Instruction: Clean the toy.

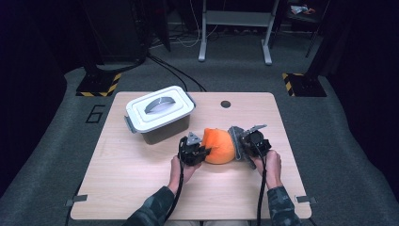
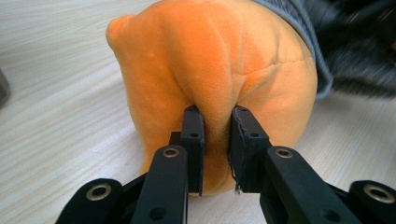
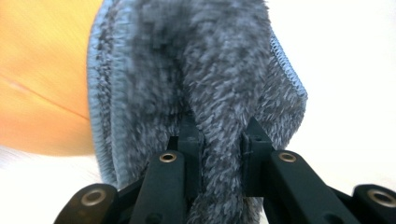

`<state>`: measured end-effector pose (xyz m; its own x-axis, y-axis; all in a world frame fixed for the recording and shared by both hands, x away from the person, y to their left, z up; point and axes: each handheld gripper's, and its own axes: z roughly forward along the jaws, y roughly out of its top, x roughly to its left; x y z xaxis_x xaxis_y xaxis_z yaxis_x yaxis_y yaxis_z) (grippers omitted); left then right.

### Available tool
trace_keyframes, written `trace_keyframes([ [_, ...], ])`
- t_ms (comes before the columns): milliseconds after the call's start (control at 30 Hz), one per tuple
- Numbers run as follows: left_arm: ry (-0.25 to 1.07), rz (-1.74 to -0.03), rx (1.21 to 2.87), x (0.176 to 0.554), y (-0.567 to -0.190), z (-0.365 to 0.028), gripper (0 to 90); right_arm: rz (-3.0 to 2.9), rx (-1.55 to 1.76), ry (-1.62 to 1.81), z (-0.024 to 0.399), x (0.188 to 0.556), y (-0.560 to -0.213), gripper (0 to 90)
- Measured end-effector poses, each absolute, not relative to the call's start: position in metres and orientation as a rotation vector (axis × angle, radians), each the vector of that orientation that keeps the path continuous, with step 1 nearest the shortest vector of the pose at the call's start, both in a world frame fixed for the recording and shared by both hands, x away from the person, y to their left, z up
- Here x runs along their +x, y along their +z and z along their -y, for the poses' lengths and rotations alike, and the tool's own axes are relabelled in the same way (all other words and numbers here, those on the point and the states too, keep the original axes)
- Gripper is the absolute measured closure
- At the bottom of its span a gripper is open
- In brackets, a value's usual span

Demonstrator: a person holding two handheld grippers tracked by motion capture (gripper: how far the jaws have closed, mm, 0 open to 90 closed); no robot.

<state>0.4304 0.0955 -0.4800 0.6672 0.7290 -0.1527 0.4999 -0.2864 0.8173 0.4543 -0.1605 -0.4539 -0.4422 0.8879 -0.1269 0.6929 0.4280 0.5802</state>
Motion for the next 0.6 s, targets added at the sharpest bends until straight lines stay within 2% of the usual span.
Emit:
trace_keyframes([
  [267,0.35,-0.932,1.973,0.428,-0.477,-0.091,76.7,-2.317,1.159,0.801,0.124,0.441,-0.403,74.0],
  [467,0.351,-0.927,1.972,0.427,-0.477,-0.091,76.7,-2.365,1.067,0.765,0.088,0.449,-0.407,72.5],
  [600,0.347,-0.939,1.971,0.429,-0.479,-0.093,76.6,-2.336,1.078,0.8,0.084,0.453,-0.418,72.5],
])
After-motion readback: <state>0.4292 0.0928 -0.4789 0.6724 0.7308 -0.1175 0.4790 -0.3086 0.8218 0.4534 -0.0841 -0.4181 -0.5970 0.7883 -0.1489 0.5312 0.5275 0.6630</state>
